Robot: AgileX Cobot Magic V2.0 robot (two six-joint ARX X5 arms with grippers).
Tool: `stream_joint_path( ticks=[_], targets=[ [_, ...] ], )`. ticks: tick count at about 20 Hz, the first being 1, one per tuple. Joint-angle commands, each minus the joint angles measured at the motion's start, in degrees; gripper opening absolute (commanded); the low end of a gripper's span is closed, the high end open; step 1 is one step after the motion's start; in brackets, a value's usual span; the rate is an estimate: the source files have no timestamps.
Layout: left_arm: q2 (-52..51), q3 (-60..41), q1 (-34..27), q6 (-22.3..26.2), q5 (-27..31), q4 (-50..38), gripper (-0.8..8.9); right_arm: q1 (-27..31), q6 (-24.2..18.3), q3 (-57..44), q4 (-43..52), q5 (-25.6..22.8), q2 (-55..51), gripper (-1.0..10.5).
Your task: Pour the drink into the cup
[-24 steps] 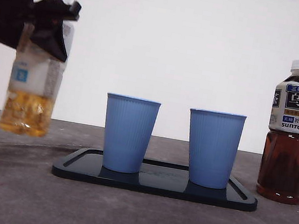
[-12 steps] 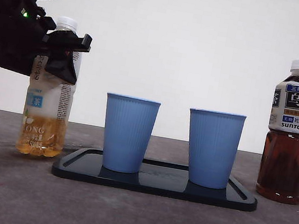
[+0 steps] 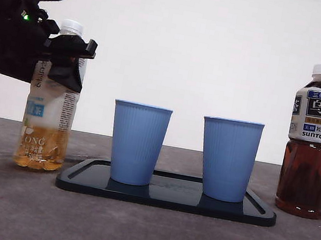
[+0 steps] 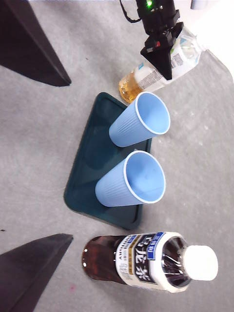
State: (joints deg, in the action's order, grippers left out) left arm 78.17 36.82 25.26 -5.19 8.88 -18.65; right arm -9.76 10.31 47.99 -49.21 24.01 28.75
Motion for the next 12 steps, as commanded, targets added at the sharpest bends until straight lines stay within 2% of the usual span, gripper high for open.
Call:
stream_joint_path(
  ticks=[1,6,12],
  targets=[
    [0.1,0.8,0.3,0.6,0.1,-1.1,3.92,-0.2,0.0,0.7,-1.0,0.0,0.3,4.8],
    [-3.1,0.9,0.6,-0.2,0.1,4.4,4.15,-0.2,-0.1,0.7,-2.3,0.0,0.3,4.8],
    [-15.6,1.0,3.2,-1.5,0.1,16.6,4.11,-0.2,-0.3,0.7,-2.1,0.0,0.3,4.8]
  ],
)
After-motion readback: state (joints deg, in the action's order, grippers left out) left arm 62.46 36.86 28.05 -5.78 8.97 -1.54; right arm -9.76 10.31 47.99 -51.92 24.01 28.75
